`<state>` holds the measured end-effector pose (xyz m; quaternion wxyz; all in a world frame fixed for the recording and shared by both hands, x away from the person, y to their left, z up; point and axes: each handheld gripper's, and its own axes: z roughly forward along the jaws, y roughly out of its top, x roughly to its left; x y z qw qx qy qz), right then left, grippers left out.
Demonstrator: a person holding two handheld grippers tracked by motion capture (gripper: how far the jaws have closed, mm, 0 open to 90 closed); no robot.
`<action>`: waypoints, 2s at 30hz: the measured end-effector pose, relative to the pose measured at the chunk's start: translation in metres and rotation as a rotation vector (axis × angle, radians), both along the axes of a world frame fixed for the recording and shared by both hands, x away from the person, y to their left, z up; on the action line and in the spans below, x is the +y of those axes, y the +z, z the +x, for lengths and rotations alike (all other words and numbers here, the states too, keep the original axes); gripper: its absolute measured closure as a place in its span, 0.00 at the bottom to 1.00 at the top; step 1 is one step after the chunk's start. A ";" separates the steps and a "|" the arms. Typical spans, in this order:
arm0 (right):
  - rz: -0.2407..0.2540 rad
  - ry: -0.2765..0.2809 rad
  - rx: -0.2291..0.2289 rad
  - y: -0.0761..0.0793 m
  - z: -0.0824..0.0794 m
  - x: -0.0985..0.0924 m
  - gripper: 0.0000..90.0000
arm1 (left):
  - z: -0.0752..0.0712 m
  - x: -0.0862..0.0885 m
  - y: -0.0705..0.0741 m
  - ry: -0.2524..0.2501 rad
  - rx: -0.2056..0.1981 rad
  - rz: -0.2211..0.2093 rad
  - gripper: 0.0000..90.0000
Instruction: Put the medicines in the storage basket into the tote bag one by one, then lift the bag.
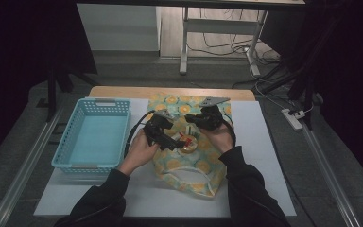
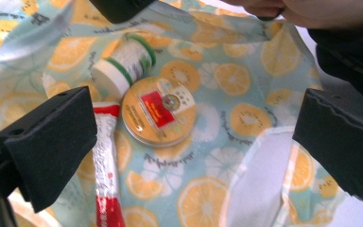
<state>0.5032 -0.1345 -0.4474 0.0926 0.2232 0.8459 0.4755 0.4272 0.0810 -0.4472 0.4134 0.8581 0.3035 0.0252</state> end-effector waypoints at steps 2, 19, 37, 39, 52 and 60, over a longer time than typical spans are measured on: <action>0.000 0.000 0.001 0.000 0.000 0.000 1.00 | -0.005 0.002 0.000 -0.004 0.003 -0.013 0.01; -0.004 0.006 -0.006 0.002 -0.001 0.000 1.00 | -0.038 -0.001 -0.011 -0.059 -0.026 0.025 0.00; -0.010 0.018 -0.007 0.003 -0.004 0.002 1.00 | -0.050 -0.022 -0.041 -0.056 -0.010 0.122 0.00; -0.010 0.019 -0.006 0.002 -0.004 0.002 1.00 | -0.049 -0.025 -0.046 -0.061 -0.008 0.136 0.00; -0.017 0.024 -0.001 0.000 -0.003 0.003 1.00 | -0.034 -0.039 -0.080 -0.057 0.022 0.224 0.01; -0.014 0.024 -0.003 0.002 -0.003 0.002 1.00 | -0.034 -0.045 -0.081 -0.071 -0.015 0.285 0.18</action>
